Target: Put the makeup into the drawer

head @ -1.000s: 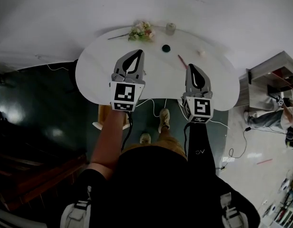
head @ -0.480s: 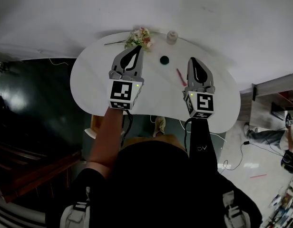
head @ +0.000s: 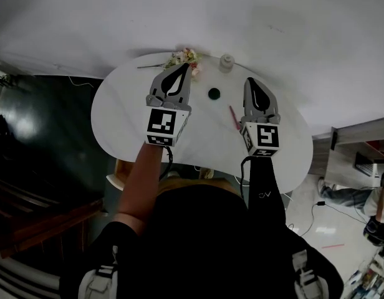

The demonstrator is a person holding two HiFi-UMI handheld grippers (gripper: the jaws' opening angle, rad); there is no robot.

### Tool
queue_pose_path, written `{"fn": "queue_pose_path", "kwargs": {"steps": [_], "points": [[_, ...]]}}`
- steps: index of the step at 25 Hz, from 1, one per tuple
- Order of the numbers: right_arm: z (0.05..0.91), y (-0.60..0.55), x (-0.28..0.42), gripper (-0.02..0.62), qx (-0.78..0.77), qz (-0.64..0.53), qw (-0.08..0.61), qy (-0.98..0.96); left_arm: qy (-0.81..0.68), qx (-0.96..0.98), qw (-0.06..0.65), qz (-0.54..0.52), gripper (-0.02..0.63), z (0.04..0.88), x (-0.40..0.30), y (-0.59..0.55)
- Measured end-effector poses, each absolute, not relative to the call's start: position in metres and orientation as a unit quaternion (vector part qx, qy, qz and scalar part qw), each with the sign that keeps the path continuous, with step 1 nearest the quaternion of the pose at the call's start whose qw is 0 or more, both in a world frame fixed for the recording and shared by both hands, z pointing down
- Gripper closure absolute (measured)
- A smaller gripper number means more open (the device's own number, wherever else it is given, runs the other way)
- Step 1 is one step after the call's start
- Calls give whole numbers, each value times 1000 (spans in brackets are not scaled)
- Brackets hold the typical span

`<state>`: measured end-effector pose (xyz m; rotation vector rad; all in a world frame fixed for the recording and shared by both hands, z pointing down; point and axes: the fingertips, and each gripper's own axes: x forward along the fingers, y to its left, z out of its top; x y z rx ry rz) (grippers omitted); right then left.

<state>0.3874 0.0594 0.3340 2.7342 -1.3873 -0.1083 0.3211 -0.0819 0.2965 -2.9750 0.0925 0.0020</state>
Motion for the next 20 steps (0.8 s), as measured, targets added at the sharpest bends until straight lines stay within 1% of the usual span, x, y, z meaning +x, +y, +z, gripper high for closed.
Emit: {"fn": "queue_pose_path", "kwargs": {"steps": [3, 6, 7, 11, 13, 17, 20], "points": [[342, 55, 388, 594, 889, -27, 44, -455, 28, -996, 87, -3, 598, 299, 323, -82], [377, 52, 398, 592, 887, 32, 61, -456, 25, -995, 98, -9, 598, 305, 325, -81], [396, 50, 401, 548, 882, 62, 72, -461, 23, -995, 99, -11, 598, 307, 326, -81], [482, 53, 405, 496, 848, 180, 156, -473, 19, -995, 93, -16, 598, 314, 327, -80], [525, 60, 400, 489, 825, 238, 195, -474, 20, -995, 92, -19, 598, 317, 326, -82], [594, 75, 385, 488, 778, 320, 247, -481, 21, -995, 93, -22, 598, 319, 326, -83], [629, 86, 378, 488, 755, 365, 261, -477, 24, -995, 95, -27, 598, 321, 326, -84]]}}
